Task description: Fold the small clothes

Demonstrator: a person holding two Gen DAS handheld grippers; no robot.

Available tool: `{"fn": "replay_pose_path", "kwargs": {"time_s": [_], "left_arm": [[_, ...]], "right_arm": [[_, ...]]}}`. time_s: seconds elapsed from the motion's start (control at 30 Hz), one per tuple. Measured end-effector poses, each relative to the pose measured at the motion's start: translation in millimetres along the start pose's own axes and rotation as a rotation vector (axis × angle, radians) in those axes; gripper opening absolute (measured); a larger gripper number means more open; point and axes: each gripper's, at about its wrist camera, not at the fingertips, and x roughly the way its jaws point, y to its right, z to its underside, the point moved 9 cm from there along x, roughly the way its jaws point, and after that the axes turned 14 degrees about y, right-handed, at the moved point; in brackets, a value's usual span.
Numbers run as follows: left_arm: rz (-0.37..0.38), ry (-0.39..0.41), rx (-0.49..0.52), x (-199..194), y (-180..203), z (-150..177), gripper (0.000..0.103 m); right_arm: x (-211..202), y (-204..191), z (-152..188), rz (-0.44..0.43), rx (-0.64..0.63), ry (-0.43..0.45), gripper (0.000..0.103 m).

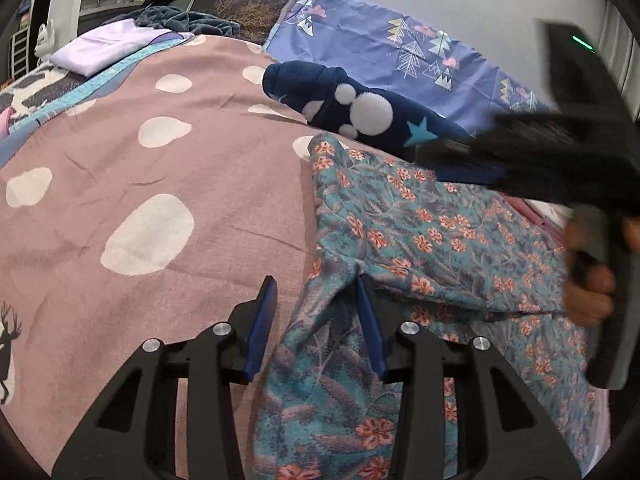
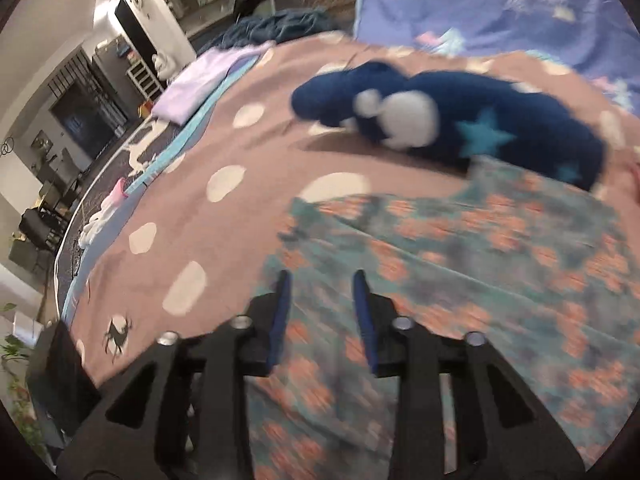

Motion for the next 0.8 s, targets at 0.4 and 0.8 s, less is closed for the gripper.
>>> {"fn": "replay_pose_path", "kwargs": {"time_s": [0.4, 0.8], "left_arm": [[-0.016, 0.013, -0.083, -1, -13, 0, 0.006], [0.037, -0.028, -0.168, -1, -22, 5, 0.012]], "right_arm": [[93, -33, -3, 0.038, -0.004, -0.038, 0.002], [-44, 22, 39, -0.011, 0.053, 0.083, 0.026]]}}
